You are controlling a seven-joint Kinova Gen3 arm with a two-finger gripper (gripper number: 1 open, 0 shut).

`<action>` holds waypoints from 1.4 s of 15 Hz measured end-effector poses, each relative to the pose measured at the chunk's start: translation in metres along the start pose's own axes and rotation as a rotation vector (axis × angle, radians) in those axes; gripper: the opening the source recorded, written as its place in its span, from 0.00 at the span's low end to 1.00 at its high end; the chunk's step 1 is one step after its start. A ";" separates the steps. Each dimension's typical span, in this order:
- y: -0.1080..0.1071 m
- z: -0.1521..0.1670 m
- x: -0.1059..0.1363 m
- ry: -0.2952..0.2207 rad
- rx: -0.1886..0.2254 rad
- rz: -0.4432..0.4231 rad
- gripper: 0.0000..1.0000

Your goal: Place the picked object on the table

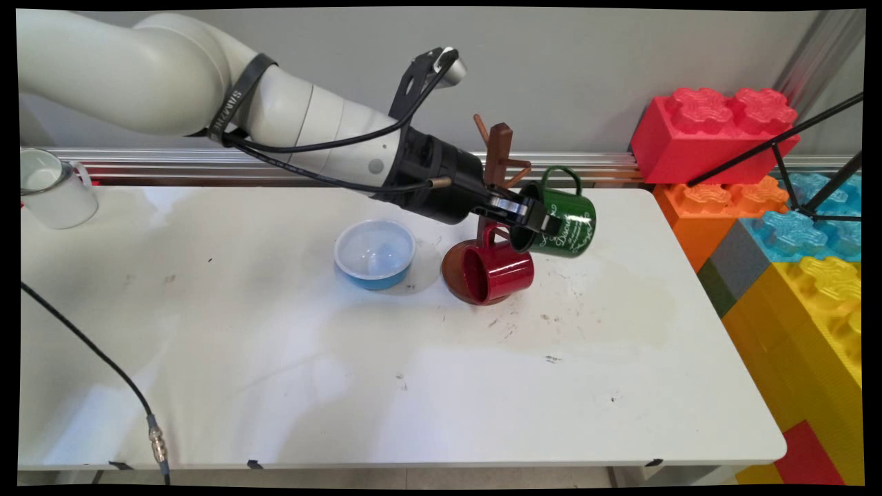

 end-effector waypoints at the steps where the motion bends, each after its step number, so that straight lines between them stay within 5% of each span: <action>1: 0.002 -0.001 0.000 -0.002 -0.005 0.000 0.00; 11: 0.014 -0.010 0.001 -0.101 0.016 0.130 0.00; 21: 0.035 -0.017 0.004 -0.289 0.098 0.304 0.00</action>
